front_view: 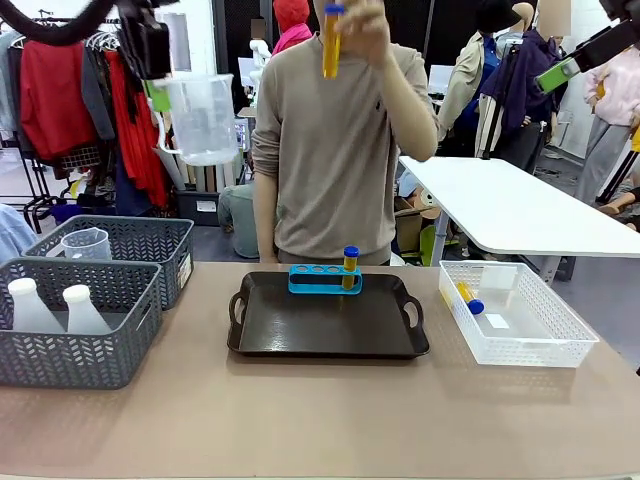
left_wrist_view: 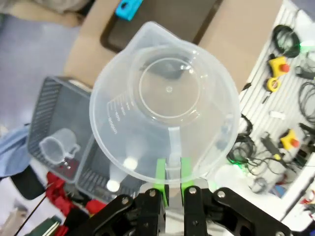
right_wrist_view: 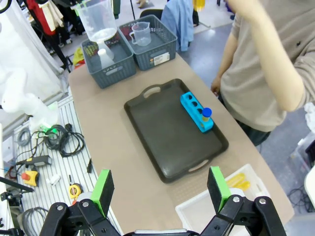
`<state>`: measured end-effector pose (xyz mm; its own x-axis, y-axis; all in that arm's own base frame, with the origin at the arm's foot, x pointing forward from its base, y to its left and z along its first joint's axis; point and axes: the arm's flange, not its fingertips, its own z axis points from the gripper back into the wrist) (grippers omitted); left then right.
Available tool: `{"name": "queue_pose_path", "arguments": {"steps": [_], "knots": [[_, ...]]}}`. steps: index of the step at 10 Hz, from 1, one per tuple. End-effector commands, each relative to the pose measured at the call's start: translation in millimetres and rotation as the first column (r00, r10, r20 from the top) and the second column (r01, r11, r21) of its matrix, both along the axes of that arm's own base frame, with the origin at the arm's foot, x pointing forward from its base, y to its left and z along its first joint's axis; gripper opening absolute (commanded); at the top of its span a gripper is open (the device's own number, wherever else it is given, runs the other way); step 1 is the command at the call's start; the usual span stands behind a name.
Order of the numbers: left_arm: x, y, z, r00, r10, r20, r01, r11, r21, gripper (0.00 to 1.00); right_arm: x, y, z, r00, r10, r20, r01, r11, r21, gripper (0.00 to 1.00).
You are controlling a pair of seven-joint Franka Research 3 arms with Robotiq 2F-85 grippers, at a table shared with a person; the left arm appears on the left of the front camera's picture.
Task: Prepare the laboratory tools.
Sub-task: Pick up one Large Measuring Cup and place it on the Handle tray.
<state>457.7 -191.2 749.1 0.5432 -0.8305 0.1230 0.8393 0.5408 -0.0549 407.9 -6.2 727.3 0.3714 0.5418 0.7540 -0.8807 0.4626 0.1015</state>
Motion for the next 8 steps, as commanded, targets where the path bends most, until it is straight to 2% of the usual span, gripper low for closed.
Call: {"name": "queue_pose_path", "arguments": {"steps": [1, 2, 4, 8], "knots": [[10.6, -14.8, -4.6, 0.999, -0.033, -0.030, 0.032, 0.999, -0.036, 0.00, -1.0, 1.8, 1.7, 1.000, 0.000, 0.000, 0.000, 1.000, 0.007, 1.00], [12.5, -22.8, -9.3, 0.996, -0.060, -0.066, 0.057, 0.997, -0.044, 0.00, -1.0, 1.8, 1.7, 1.000, 0.000, 0.000, 0.000, 1.000, 0.007, 1.00], [14.4, -22.8, -10.9, 0.995, -0.060, -0.074, 0.057, 0.997, -0.043, 0.00, -1.0, 1.8, 1.7, 1.000, 0.000, 0.000, 0.000, 1.000, 0.007, 1.00], [-14.7, 25.3, -0.9, 0.997, -0.003, -0.073, 0.002, 1.000, -0.018, 0.00, -1.0, 1.8, 1.7, 1.000, 0.000, 0.000, 0.000, 1.000, 0.007, 1.00]]}}
